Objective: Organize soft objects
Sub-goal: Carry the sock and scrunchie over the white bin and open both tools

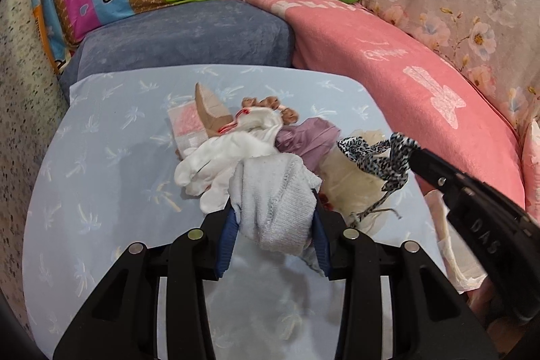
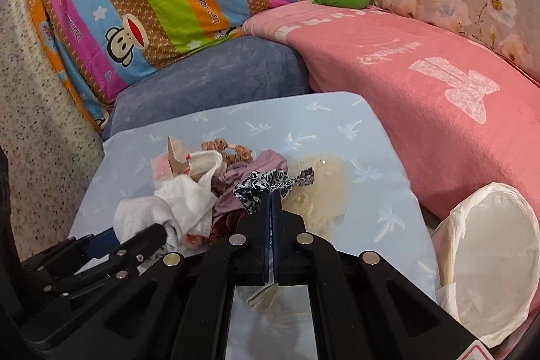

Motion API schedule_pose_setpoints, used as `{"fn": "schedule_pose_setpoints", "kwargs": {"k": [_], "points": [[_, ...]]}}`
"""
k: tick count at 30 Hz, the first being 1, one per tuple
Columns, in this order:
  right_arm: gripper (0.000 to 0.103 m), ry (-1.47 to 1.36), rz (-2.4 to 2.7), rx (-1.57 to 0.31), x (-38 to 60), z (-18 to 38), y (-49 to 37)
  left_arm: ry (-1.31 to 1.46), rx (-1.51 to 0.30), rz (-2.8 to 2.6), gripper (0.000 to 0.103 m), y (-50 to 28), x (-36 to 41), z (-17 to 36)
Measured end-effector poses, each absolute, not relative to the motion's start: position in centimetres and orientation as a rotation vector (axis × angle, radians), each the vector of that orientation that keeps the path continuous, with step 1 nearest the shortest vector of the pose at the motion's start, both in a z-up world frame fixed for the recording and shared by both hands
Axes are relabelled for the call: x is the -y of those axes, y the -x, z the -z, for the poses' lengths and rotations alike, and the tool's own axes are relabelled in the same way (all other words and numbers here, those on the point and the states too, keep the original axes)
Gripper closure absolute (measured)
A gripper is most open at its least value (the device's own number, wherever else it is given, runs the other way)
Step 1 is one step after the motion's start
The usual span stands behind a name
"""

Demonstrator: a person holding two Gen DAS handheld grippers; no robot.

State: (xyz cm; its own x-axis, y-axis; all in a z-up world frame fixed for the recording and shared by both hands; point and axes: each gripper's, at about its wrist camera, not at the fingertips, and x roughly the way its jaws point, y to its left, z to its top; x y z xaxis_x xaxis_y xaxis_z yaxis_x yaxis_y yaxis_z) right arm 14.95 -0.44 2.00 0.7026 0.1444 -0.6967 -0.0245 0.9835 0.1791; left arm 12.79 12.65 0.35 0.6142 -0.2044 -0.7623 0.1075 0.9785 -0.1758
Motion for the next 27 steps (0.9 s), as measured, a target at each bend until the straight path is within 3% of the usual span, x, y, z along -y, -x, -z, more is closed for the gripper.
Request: {"fn": "schedule_pose_setpoints", "kwargs": {"k": [15,27], "points": [[0.102,-0.237,0.015,-0.618,10.5,-9.6,-10.4,0.029,-0.794,0.318,0.065,-11.7,-4.0,-5.1],[0.102,-0.316,0.185,-0.605,21.1,-8.7,-6.1,-0.049,-0.784,0.481,0.065,-10.6,5.1,-6.1]]}}
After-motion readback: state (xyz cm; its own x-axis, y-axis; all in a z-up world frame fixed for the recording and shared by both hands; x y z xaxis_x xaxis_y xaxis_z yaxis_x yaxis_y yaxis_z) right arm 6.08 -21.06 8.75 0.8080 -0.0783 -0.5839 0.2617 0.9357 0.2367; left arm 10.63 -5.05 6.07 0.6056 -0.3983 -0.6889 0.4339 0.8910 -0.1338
